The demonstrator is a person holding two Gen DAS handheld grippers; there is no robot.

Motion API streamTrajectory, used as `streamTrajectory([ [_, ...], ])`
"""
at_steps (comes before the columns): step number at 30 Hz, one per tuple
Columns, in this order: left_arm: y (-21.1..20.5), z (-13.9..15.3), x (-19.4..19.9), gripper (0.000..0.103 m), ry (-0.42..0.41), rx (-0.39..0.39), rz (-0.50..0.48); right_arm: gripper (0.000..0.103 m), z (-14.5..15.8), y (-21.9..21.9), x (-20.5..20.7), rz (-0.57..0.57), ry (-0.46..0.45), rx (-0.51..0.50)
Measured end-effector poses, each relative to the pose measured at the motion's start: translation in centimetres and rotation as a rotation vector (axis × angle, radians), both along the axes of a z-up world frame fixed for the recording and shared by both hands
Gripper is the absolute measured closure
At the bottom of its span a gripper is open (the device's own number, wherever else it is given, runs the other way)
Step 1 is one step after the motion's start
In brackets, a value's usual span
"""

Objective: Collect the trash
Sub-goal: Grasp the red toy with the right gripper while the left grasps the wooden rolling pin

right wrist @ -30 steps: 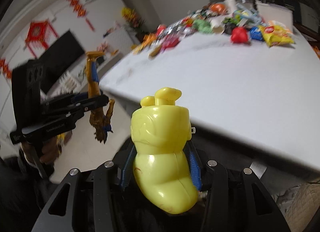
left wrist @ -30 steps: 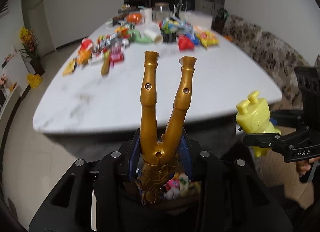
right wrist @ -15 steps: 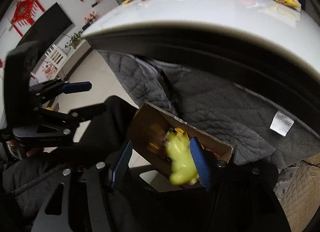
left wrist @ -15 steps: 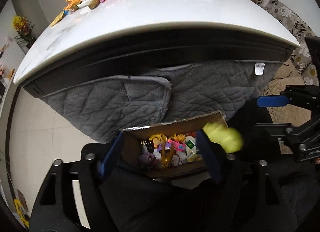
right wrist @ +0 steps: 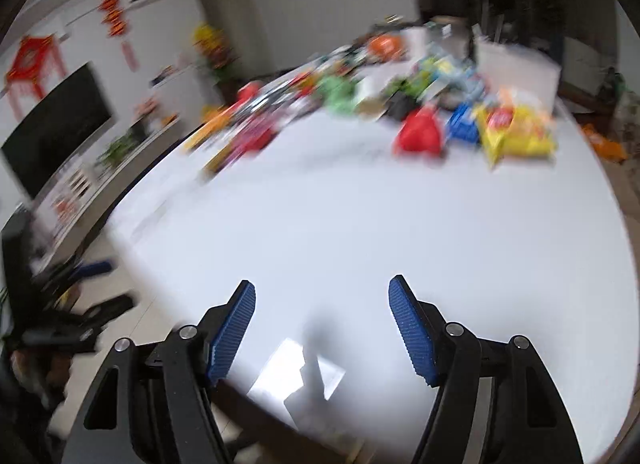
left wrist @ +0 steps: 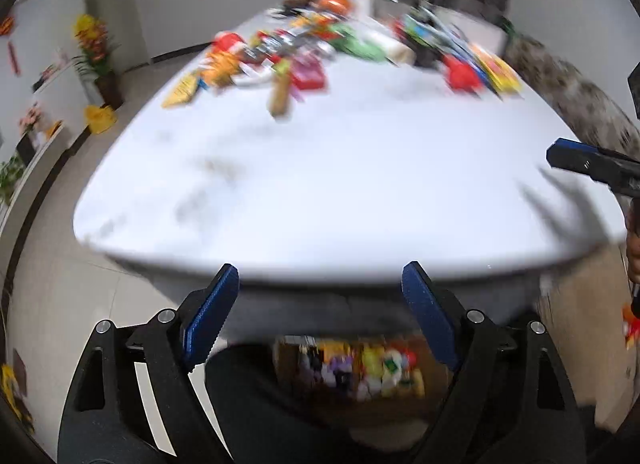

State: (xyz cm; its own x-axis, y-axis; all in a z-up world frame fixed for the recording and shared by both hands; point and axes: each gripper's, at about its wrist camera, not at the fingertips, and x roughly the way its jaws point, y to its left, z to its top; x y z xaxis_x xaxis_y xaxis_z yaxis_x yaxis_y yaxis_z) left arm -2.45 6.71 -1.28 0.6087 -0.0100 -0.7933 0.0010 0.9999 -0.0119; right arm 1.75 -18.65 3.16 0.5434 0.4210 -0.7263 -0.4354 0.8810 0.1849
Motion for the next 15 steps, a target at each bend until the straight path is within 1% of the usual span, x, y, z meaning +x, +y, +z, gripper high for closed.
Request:
streamTrajectory([
  [1,0.6,0.1,2.2,0.02,0.008,0.006,0.024,0.03,0.2,0.1,2.2,-0.029,-0.006,-0.007],
  [2,1.0,0.1,3.5,0.02,0.004,0.003,0.038,0.029,0.5,0.2,4.2,-0.063,-0.015,-0.019],
  [5,2.1,-0.1,7.3,0.02,0.007,-0.001,0.074,0.028,0.2,0.8,10.8,-0.145,0.009,-0.05],
  [8,2.6,-0.6,9.4,0.02,0.016,0.001,0.091,0.028,-0.9,1.2,16.1,-0.208,0.064,-0.052],
  [10,3.2,-1.0,11.0,0.02,0.027,0.005,0.098,0.028,-2.0,1.6,18.5,-0.234,0.099,-0.073],
  [11,3.4,-1.1,11.3,0.02,0.031,0.003,0.097,0.031,-2.9,1.9,19.8,-0.245,0.131,-0.097],
  [12,3.6,-1.2,11.9,0.02,0.038,0.002,0.094,0.045,-3.4,2.3,20.3,-0.249,0.139,-0.122],
  [13,3.7,-1.5,12.5,0.02,0.047,0.003,0.093,0.049,-3.4,2.9,20.4,-0.251,0.096,-0.172],
  [14,3.8,-1.7,13.0,0.02,0.054,0.0,0.093,0.049,-3.4,3.5,20.4,-0.235,0.081,-0.209],
  [15,3.8,-1.9,13.5,0.02,0.062,-0.006,0.092,0.05,-3.3,3.5,20.1,-0.23,0.091,-0.193],
])
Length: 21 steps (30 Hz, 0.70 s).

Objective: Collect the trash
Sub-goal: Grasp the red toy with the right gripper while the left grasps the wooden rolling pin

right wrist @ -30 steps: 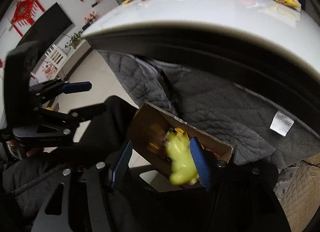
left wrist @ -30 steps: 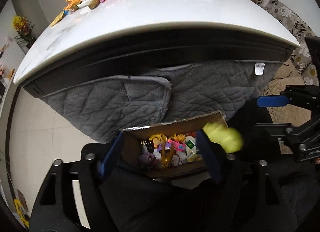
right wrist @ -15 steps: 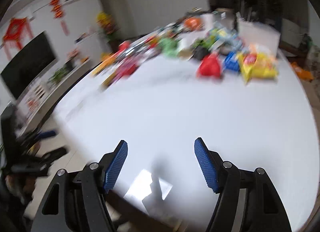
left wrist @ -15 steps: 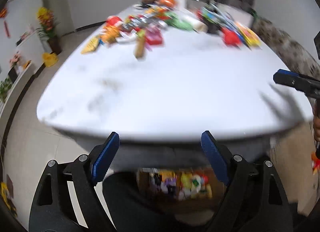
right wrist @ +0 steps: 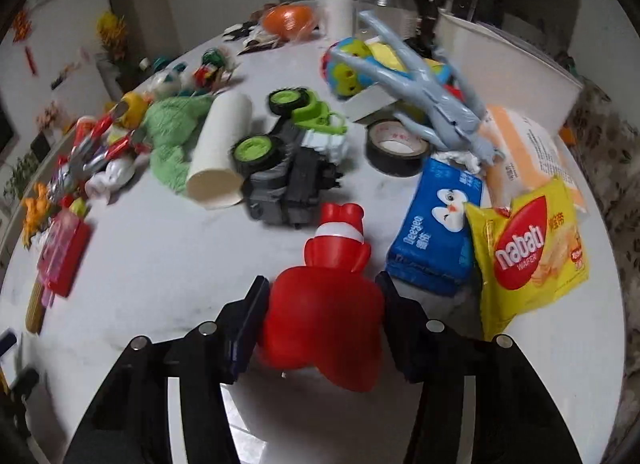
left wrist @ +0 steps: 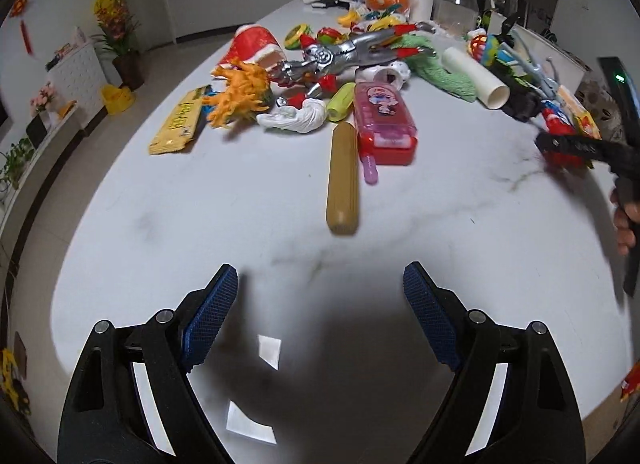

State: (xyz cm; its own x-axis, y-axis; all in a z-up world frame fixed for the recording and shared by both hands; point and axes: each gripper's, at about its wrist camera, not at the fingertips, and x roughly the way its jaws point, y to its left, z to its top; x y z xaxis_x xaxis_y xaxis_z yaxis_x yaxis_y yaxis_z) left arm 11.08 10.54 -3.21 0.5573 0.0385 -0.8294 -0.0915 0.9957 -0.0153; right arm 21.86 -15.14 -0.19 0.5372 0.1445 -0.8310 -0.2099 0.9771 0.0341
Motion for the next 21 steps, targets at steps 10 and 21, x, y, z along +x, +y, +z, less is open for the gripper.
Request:
streamTrajectory([
  [10,-0.7,-0.2,4.6,0.076,-0.076,0.0,-0.075,0.05,0.1,-2.2,-6.2,0.062,0.019,0.098],
  [21,-2.7,2.3,-5.2,0.076,-0.169,-0.089,-0.132,0.05,3.2,-2.6,-14.5,0.121,-0.06,0.17],
])
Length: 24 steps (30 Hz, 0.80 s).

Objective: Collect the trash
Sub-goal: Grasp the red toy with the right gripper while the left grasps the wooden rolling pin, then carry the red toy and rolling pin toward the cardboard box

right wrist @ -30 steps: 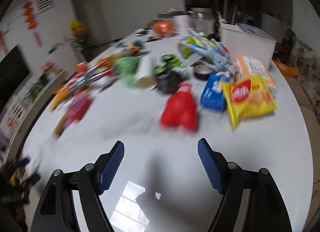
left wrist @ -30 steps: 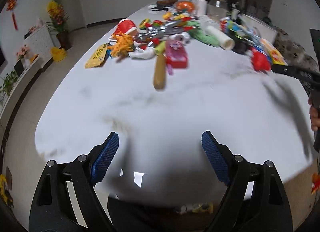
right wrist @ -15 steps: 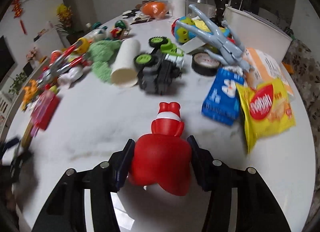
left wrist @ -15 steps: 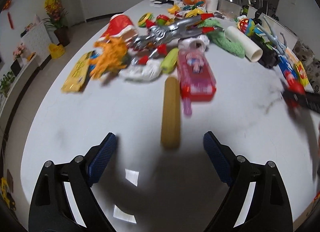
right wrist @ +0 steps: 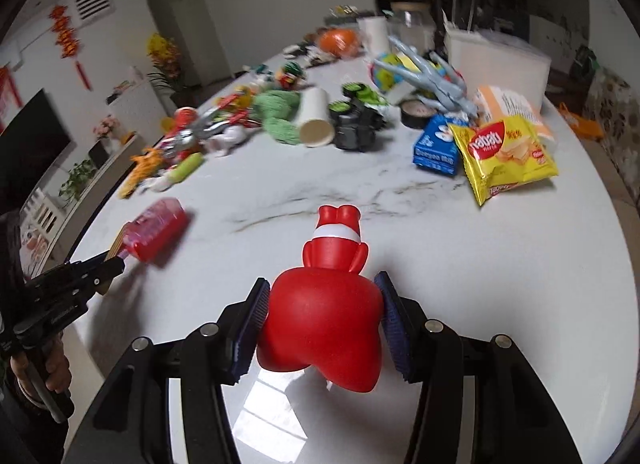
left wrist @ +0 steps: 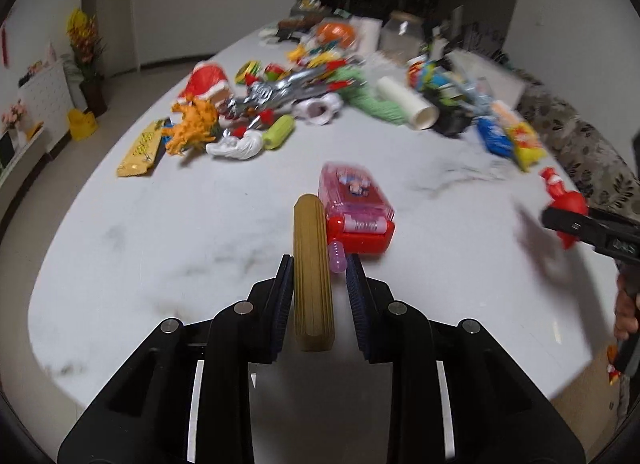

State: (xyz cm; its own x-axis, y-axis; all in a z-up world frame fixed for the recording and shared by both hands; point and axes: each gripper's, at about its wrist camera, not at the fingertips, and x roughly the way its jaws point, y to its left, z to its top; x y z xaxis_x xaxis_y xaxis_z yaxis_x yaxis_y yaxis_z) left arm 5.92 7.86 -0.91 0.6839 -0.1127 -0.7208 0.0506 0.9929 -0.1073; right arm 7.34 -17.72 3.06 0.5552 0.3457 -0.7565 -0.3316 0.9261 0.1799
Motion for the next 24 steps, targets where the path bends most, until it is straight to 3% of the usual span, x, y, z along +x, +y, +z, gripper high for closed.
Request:
streamTrajectory([
  [3,-0.7,0.6,-1.3,0.076,-0.036,0.019,-0.012,0.05,0.4,0.0,-1.7,0.016,-0.018,0.0],
  [9,-0.7,0.2,-1.8,0.076,-0.031,-0.01,-0.003,0.05,0.6,-0.8,-4.2,0.011,-0.022,0.031],
  [13,-2.1,-2.9,-0.8,0.076,0.021,0.092,-0.001,0.05,-0.4,-1.5,-5.0,0.011,0.007,0.023],
  [15,-2.3,-2.6,-1.1,0.076,0.027,0.097,-0.002,0.05,-1.0,-1.9,-5.3,0.0,0.025,0.028],
  [17,-1.9,-1.9,-1.7,0.068,0.037,0.056,-0.001,0.05,-1.4,-2.3,-5.6,-0.003,0.041,0.043],
  [19,-1.6,-1.6,-2.4,0.032,0.046,0.05,0.011,0.05,-1.5,-2.3,-5.9,0.002,0.045,0.043],
  [20,-1.3,-1.6,-2.9,0.026,0.05,0.05,0.016,0.05,-1.4,-2.2,-6.1,0.009,0.041,0.039],
  [24,-1.0,-1.3,-4.9,0.023,0.014,0.11,-0.007,0.05,-1.2,-1.6,-6.4,0.036,0.027,0.031],
])
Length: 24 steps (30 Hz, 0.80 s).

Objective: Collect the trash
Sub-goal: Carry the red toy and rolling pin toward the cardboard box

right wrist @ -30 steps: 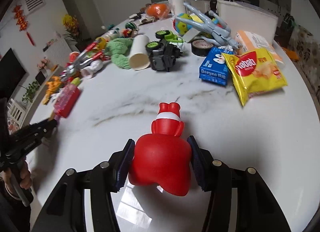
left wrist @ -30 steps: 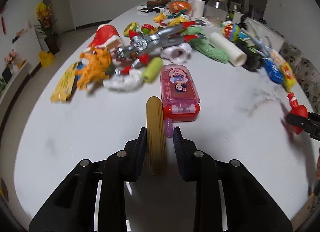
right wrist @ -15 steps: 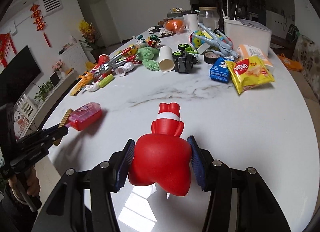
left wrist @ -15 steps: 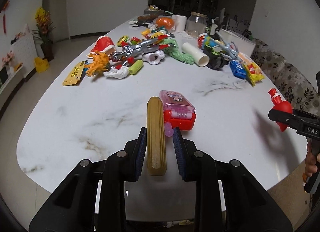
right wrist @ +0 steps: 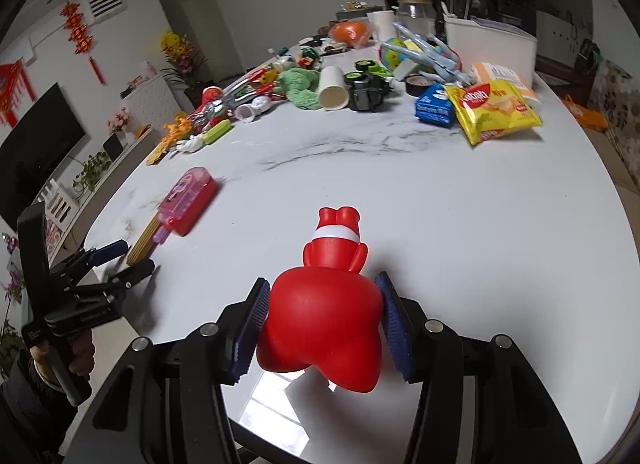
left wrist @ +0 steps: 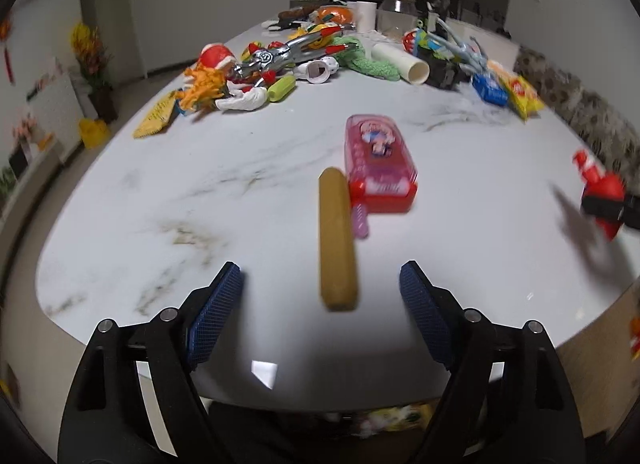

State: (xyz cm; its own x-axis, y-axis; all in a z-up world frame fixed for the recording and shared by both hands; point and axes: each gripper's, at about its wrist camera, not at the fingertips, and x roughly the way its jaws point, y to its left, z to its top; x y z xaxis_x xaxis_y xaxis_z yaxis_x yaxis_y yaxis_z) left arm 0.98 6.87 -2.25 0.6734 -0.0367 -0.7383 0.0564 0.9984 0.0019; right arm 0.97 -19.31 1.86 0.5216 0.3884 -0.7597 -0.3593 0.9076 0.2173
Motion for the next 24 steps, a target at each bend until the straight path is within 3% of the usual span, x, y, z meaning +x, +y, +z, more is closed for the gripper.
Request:
streamTrajectory([
  [2,0.2,0.0,-0.1,0.038,-0.007,-0.006,-0.011,0.05,-0.2,0.5,0.1,0.011,0.005,0.005],
  [4,0.4,0.1,0.1,0.076,-0.007,-0.009,-0.028,0.05,-0.5,1.0,0.3,0.02,0.01,0.004],
  [5,0.5,0.0,0.5,0.085,-0.005,-0.02,-0.036,0.05,-0.6,1.2,0.3,0.022,0.013,0.003],
  [9,1.1,0.5,-0.3,0.085,0.001,-0.097,-0.041,0.051,-0.9,1.5,0.0,0.015,0.017,0.012],
  [16,-0.8,4.2,-4.6,0.085,-0.099,-0.113,-0.117,0.052,0.5,0.8,-2.4,0.032,-0.021,0.036],
  [24,-1.8,3.9,-6.3,0.085,-0.094,-0.153,-0.128,0.054,-1.7,-0.3,-2.4,-0.024,-0.007,0.028],
])
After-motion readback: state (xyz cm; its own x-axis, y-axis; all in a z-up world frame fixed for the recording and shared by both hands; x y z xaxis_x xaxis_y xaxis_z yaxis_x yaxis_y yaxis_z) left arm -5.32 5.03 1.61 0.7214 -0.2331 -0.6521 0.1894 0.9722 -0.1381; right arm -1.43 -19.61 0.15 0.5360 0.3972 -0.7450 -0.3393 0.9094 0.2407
